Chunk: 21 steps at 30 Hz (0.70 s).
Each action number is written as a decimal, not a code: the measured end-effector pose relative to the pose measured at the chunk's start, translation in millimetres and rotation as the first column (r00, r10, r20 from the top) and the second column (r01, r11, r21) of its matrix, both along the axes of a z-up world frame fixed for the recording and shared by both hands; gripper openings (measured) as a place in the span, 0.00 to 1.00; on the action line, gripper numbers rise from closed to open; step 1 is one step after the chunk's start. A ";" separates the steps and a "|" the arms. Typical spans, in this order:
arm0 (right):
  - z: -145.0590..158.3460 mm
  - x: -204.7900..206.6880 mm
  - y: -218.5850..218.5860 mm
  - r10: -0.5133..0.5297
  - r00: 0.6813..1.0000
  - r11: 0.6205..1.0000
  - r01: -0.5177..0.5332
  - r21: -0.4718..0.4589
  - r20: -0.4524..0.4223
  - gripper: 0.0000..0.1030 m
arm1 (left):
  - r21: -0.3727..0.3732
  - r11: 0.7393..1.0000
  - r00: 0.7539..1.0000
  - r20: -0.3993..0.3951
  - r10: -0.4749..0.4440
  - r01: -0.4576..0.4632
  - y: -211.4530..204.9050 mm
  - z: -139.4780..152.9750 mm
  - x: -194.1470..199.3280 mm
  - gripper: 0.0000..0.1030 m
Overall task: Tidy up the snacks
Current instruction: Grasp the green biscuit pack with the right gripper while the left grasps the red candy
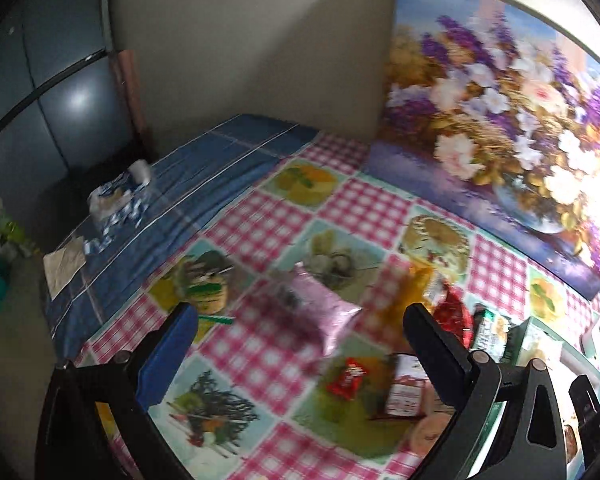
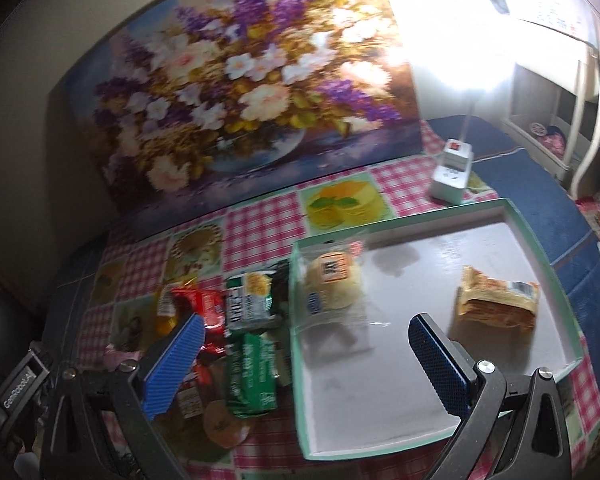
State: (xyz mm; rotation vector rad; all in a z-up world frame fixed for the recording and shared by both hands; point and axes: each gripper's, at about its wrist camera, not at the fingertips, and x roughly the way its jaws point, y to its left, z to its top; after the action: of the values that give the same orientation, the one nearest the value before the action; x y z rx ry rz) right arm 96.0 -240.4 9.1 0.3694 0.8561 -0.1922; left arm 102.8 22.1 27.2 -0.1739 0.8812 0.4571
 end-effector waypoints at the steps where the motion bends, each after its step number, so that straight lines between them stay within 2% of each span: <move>1: -0.9 1.1 6.1 0.022 1.000 1.000 -0.022 0.008 -0.001 1.00 | -0.003 1.000 1.000 -0.009 0.011 -0.011 6.0 -2.0 -0.5 0.99; 5: -11.8 8.3 28.8 0.101 0.994 0.994 -0.099 0.050 -0.036 1.00 | -0.025 0.998 0.998 -0.031 0.049 -0.050 24.2 -9.3 -2.2 0.99; 7: -21.1 11.7 34.7 0.126 0.990 0.990 -0.121 0.075 -0.063 1.00 | -0.066 0.996 0.997 -0.038 0.063 -0.065 34.0 -16.1 -1.9 0.99; 12: -45.5 21.8 38.9 0.125 0.982 0.990 -0.113 0.087 -0.141 1.00 | -0.097 0.992 0.993 -0.089 0.073 -0.082 42.0 -43.1 7.6 0.99; 14: -56.0 26.2 39.3 0.130 0.977 0.989 -0.115 0.098 -0.169 0.97 | -0.140 0.988 0.989 -0.143 0.042 -0.062 39.6 -60.0 14.6 0.99; 16: -63.5 28.8 39.2 0.136 0.972 0.987 -0.117 0.109 -0.191 0.87 | -0.172 0.984 0.982 -0.189 0.008 -0.041 34.2 -76.2 22.0 0.99; 18: -70.6 31.9 38.5 0.135 0.968 0.987 -0.113 0.116 -0.211 0.84 | -0.197 0.980 0.974 -0.226 -0.032 -0.013 26.6 -90.7 30.9 0.99; 21: -74.5 33.8 39.0 0.132 0.967 0.989 -0.113 0.097 -0.218 0.80 | -0.193 0.980 0.959 -0.267 -0.093 0.041 13.4 -103.4 38.2 0.99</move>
State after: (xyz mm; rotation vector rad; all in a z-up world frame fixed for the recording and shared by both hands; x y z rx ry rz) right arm 129.7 -201.5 -65.4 0.3762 1.1097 -0.0834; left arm 141.0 35.5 -76.2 -0.2544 1.2009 0.3394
